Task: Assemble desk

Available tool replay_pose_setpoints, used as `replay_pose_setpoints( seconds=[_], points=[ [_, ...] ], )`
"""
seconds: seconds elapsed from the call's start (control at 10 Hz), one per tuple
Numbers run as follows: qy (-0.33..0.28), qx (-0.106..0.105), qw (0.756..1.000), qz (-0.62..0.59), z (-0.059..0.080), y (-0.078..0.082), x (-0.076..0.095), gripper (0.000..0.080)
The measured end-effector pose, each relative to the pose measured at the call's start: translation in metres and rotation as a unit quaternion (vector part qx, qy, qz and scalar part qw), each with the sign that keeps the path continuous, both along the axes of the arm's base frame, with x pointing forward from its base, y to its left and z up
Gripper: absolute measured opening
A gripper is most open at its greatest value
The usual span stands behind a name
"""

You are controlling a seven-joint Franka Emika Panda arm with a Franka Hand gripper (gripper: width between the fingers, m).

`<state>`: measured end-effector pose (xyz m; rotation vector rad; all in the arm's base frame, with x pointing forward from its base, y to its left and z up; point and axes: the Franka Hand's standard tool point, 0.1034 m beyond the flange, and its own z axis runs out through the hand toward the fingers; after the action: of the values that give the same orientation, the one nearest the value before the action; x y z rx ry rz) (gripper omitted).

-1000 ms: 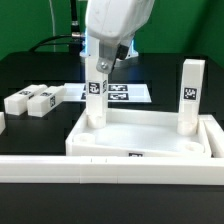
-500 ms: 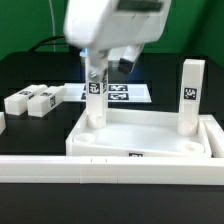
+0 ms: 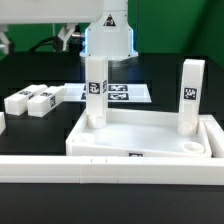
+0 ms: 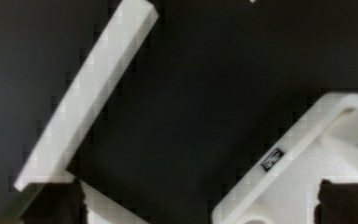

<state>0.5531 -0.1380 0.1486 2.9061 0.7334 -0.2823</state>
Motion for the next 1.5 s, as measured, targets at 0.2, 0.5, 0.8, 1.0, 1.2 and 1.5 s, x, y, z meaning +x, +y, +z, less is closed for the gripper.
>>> replay_pose_setpoints(
  seconds=[0.2,0.5,0.8,1.0,1.2,1.5],
  points=[
    [-0.007,-0.007,0.999,-0.043,-0.002,0.006,0.001,0.0649],
    [-0.018,-0.013,0.986,-0.167,-0.004,0.002,-0.006,0.0649],
    [0.005,0.032,0.971,-0.236,-0.021,-0.030,-0.053,0.0649],
    [0.012,0.037,0.967,-0.253,-0.033,-0.034,-0.068,0.0649],
    [0.012,0.037,0.967,-0.253,-0.032,-0.034,-0.067,0.0649],
    [0.038,0.057,0.947,-0.314,-0.043,-0.046,-0.081,0.0649]
  ],
)
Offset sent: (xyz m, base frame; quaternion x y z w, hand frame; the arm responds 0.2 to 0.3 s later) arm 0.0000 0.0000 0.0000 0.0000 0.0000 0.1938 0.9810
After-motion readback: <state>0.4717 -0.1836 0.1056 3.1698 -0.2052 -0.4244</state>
